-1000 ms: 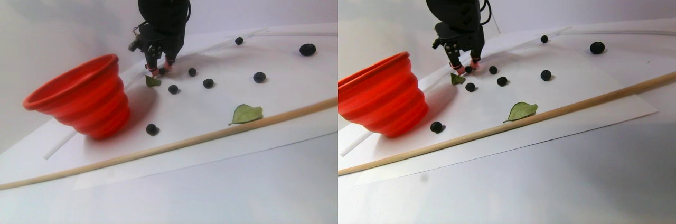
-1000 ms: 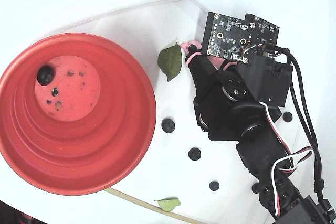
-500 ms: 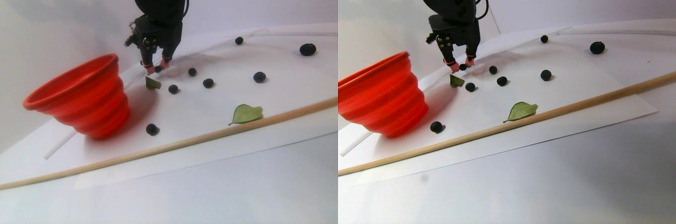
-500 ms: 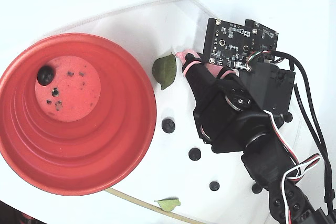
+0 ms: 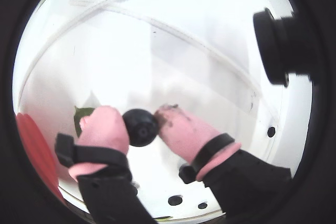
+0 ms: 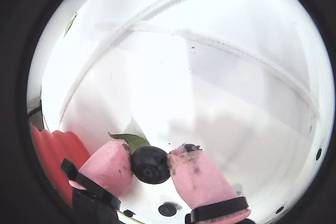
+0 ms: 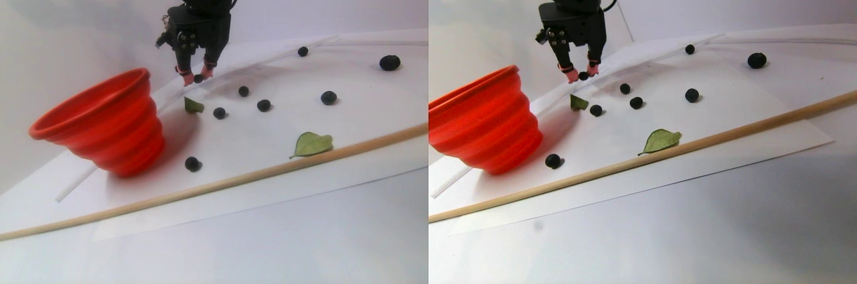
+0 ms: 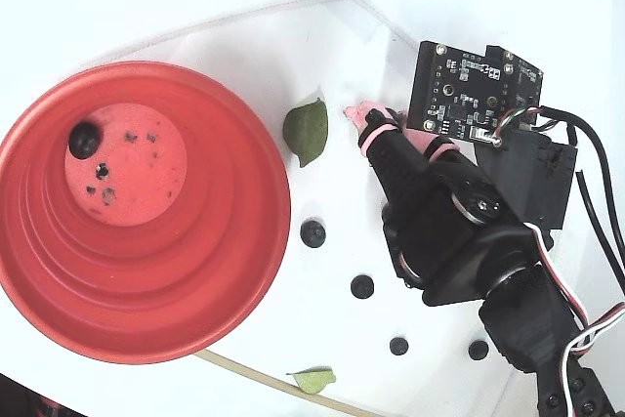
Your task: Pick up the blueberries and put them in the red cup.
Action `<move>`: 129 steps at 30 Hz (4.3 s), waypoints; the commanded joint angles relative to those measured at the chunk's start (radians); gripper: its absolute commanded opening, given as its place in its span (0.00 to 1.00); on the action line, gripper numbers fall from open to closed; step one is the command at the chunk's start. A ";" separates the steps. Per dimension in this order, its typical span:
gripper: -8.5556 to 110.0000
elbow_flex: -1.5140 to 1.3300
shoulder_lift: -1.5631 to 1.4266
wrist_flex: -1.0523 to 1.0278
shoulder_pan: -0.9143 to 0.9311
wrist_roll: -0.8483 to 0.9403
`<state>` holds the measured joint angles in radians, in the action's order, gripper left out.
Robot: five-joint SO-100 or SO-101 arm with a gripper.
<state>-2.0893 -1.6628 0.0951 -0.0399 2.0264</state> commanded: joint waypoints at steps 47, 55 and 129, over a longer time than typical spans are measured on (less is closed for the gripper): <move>0.18 -0.155 -0.499 -0.353 -0.206 -0.179; 0.18 -0.167 -0.534 -0.383 -0.235 -0.199; 0.22 -0.390 -0.589 -0.437 -0.422 -0.354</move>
<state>-2.5096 -2.2365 -0.3513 -0.4525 1.6598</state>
